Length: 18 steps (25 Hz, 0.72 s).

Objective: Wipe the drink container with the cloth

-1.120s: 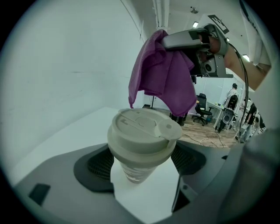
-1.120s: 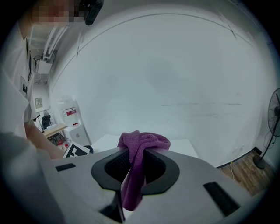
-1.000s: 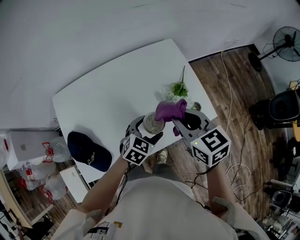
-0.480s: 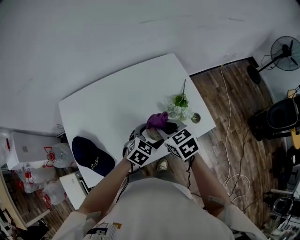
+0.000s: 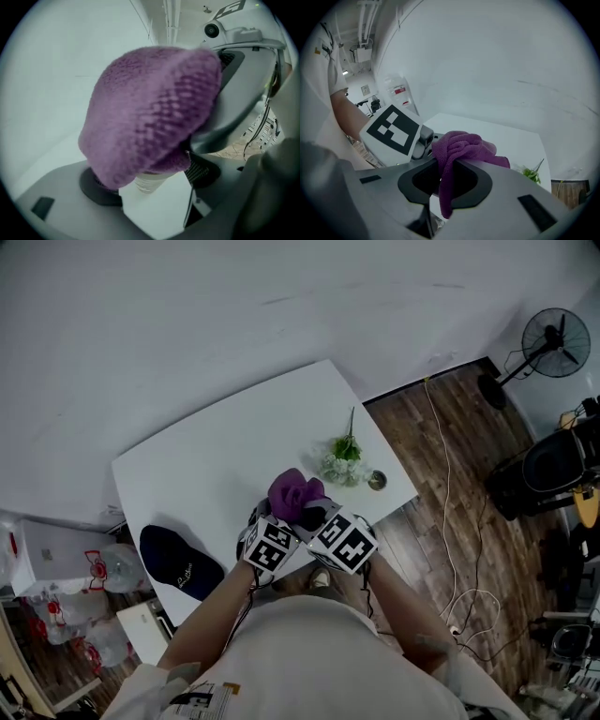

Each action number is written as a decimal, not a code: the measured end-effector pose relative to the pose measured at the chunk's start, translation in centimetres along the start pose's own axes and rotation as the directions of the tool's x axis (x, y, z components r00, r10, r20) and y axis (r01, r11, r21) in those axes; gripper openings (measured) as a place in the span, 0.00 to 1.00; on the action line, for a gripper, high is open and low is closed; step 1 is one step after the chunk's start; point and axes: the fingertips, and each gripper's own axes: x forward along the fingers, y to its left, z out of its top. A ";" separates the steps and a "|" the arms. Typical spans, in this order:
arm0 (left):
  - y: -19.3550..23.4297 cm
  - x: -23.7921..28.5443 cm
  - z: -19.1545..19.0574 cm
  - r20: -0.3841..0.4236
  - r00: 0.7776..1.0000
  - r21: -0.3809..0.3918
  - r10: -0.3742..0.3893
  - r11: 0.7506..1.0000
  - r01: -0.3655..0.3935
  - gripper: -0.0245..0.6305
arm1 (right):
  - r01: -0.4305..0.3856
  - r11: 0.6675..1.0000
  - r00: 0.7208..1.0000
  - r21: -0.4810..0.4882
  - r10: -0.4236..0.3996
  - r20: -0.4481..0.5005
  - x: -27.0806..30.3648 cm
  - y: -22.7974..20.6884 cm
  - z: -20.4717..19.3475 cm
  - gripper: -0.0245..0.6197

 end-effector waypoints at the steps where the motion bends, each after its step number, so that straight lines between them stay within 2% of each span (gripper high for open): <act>1: -0.1 -0.1 0.0 0.001 1.000 0.007 0.000 1.000 0.000 0.67 | -0.015 1.000 1.000 0.003 0.015 -0.003 -0.4 0.3 -0.3 0.17; 5: -0.3 0.1 0.1 0.004 1.000 0.025 -0.006 1.000 0.006 0.67 | -0.009 0.998 1.000 0.057 0.009 0.006 -2.1 -0.3 -2.3 0.17; 10: -0.3 0.2 0.2 0.006 1.000 0.016 -0.013 1.000 0.012 0.66 | 0.094 0.987 0.995 0.131 -0.097 0.016 -3.6 -3.5 -3.9 0.17; 15: -0.7 0.2 0.1 -0.014 0.999 0.042 -0.031 0.999 0.032 0.66 | 0.168 0.966 0.979 0.199 -0.187 0.079 -3.4 -5.9 -3.1 0.17; 18: -0.6 0.3 0.2 -0.009 1.000 0.033 -0.024 0.999 0.024 0.66 | 0.200 0.960 0.967 0.198 -0.227 0.119 -2.4 -7.3 -1.8 0.17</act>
